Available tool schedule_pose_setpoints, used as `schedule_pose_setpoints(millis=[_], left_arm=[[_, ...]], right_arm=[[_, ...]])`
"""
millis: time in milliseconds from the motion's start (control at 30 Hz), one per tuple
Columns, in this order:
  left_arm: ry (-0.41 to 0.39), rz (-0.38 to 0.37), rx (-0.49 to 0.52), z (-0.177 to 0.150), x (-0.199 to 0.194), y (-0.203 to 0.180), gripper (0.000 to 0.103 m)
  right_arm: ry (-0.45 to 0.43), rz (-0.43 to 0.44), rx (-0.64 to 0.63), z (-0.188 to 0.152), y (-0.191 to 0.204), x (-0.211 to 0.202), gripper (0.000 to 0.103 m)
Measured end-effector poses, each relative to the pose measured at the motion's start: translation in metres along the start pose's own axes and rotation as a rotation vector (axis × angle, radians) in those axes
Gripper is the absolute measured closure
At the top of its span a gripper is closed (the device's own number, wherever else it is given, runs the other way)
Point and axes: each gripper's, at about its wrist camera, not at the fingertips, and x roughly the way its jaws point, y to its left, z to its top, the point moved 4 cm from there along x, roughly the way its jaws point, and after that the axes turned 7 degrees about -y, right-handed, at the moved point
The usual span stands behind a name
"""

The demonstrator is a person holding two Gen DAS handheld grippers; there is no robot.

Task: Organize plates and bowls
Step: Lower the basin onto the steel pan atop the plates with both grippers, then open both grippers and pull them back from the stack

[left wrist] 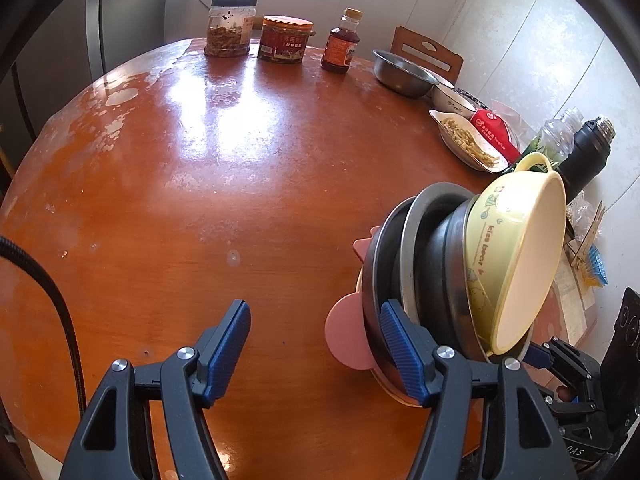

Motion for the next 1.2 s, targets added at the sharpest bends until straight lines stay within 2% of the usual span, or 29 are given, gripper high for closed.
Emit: schedule_pose_setpoints(millis=[233,400,467,600,800,900,1067,1200], left_arm=[[0.01,-0.004,-0.032,-0.004,0.001,0.006,0.033],[0.002,0.068,-0.019,-0.008,-0.003,0.013,0.033],[-0.005,0.068,-0.021,-0.01,-0.006,0.016,0.033],[-0.023,0.077,-0.025,-0.016,-0.018,0.021,0.033],[-0.063,0.086,-0.017,-0.029,-0.043,0.02,0.033],[-0.063,0.085,-0.024,-0.04,-0.051,0.017,0.032],[-0.065,0.054,0.0,-0.063,-0.062,0.0,0.027],[-0.106,0.059,-0.004,-0.073,-0.069,-0.011,0.024]], right_arm=[[-0.003,-0.018,0.0,0.001,0.002,-0.002,0.053],[-0.014,-0.036,-0.008,0.003,0.003,-0.006,0.048],[-0.018,-0.047,-0.009,0.004,0.004,-0.008,0.044],[-0.027,-0.062,-0.018,0.005,0.009,-0.01,0.044],[-0.084,-0.134,-0.046,0.006,0.018,-0.025,0.037],[-0.119,-0.162,-0.046,0.003,0.02,-0.033,0.03],[-0.165,-0.187,-0.029,-0.005,0.024,-0.04,0.029],[-0.196,-0.22,-0.049,-0.015,0.031,-0.045,0.026]])
